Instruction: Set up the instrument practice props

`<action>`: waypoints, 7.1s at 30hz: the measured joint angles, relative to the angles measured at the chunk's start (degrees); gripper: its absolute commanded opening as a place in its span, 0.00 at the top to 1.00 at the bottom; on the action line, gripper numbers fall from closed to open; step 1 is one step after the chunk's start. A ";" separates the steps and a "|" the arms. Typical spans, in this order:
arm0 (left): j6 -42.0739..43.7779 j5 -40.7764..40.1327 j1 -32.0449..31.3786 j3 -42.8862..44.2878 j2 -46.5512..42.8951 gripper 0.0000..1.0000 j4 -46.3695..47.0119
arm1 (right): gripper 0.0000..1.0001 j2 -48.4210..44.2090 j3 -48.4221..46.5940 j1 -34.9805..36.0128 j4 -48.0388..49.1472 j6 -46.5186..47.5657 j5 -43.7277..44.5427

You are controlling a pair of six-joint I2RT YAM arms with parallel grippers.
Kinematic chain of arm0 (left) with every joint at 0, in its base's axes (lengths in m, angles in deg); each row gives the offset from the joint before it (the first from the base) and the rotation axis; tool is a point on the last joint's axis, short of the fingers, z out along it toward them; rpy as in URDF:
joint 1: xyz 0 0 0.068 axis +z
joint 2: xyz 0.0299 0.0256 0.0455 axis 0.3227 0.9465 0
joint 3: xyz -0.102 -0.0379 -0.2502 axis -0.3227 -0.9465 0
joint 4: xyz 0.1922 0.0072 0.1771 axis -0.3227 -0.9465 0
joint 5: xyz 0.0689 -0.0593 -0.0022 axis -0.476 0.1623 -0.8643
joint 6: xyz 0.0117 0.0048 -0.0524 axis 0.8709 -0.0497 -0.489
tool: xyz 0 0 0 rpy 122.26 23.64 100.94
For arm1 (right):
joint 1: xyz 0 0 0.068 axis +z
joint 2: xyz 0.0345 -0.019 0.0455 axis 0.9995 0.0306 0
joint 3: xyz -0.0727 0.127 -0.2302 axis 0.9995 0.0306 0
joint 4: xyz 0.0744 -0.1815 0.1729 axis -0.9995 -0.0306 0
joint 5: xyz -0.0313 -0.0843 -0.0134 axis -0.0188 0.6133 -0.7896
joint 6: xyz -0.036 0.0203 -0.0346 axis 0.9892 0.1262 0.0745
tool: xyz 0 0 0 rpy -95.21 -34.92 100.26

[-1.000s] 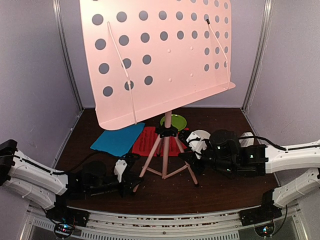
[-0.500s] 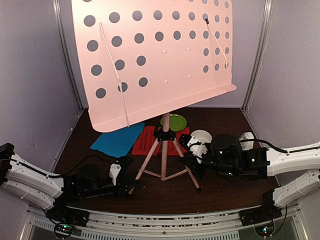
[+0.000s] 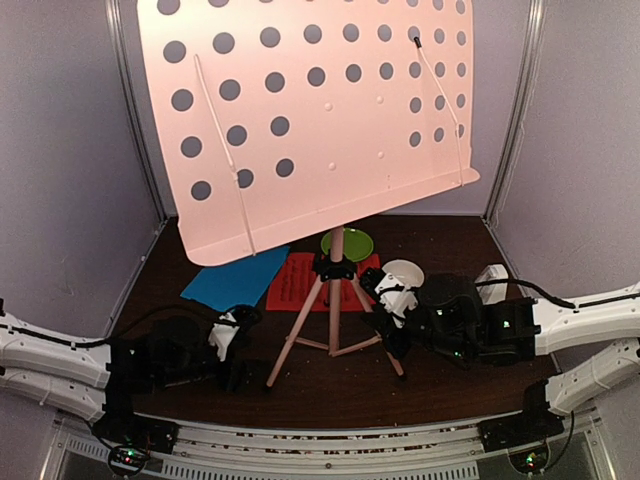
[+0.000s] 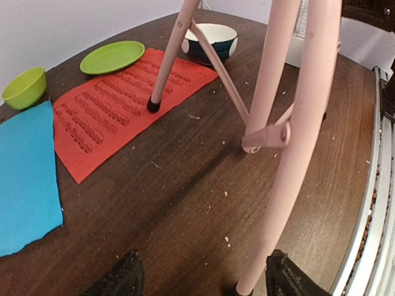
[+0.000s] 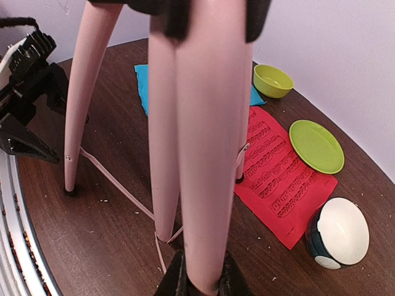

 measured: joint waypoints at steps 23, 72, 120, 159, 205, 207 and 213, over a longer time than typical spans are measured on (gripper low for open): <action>3.32 7.85 -1.36 6.64 10.97 1.00 1.07 | 1.00 0.02 -0.09 1.70 -0.22 -1.70 1.09; 3.43 15.37 6.60 6.12 10.73 1.00 2.62 | 1.00 -4.39 0.37 -5.86 -7.32 2.91 -7.08; 1.73 6.97 5.40 11.39 12.96 0.83 -12.28 | 0.56 0.94 7.54 -3.26 -5.73 -3.06 -16.44; 5.44 4.00 4.76 9.77 8.59 0.56 -17.51 | 0.40 -0.57 13.33 -2.27 -3.82 -12.76 -20.09; -55.49 26.25 33.48 30.69 41.03 0.26 4.46 | 0.52 9.25 -17.03 -14.25 -4.48 -9.64 -35.67; -57.48 26.49 34.07 31.54 45.18 0.26 6.56 | 0.54 9.42 -17.40 -14.36 -4.94 -9.20 -35.93; -62.95 27.34 36.26 31.08 50.62 0.25 13.62 | 0.54 12.17 -20.02 -14.56 -5.79 -9.31 -36.44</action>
